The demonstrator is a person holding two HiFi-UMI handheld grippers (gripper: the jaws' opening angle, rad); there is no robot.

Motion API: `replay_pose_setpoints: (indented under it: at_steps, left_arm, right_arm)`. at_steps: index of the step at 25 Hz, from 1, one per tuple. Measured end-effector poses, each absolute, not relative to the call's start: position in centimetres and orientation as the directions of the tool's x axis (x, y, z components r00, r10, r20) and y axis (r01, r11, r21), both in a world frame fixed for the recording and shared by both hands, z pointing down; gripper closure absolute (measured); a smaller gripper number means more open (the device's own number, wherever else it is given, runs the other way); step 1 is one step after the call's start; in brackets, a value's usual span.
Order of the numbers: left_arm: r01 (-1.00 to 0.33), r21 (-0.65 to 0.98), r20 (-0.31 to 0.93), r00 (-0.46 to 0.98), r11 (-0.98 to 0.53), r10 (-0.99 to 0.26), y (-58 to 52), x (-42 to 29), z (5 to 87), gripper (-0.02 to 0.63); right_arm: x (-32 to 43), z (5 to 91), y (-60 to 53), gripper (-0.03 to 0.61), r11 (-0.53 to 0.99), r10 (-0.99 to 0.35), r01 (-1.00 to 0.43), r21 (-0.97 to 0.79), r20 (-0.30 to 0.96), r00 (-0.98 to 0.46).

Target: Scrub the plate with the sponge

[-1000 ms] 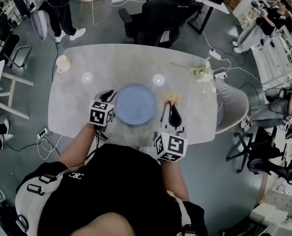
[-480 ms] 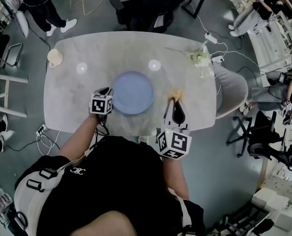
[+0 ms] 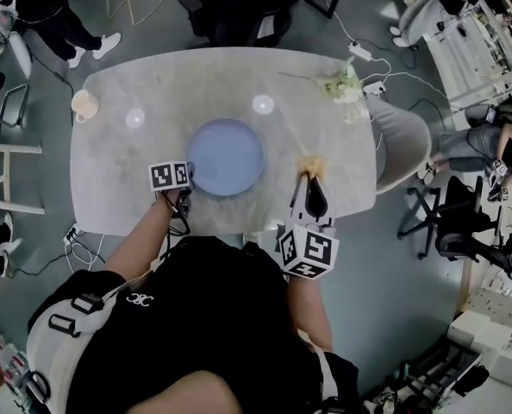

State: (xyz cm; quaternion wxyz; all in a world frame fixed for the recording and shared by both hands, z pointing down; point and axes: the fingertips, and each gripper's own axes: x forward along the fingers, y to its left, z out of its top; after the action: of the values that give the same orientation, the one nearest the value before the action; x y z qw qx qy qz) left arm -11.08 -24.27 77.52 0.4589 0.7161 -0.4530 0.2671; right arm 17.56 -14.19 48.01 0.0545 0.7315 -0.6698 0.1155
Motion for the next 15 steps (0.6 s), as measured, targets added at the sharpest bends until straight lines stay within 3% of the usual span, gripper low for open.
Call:
replay_pose_setpoints:
  at_steps: [4, 11, 15]
  left_arm:
    - [-0.848, 0.526, 0.788, 0.513, -0.062, -0.340, -23.2, -10.2, 79.0, 0.548]
    - [-0.845, 0.534, 0.793, 0.509, -0.019, -0.336, -23.3, -9.8, 79.5, 0.549]
    - [-0.788, 0.607, 0.770, 0.550, 0.106, -0.324, -23.0, -9.9, 79.9, 0.573]
  right_arm:
    - [18.0, 48.2, -14.1, 0.546, -0.112, -0.964, -0.990, -0.082, 0.251, 0.089]
    - [18.8, 48.7, -14.3, 0.546, -0.117, -0.963, -0.988, -0.101, 0.254, 0.088]
    - [18.5, 48.9, -14.6, 0.547, -0.104, -0.964, -0.989, -0.108, 0.256, 0.074]
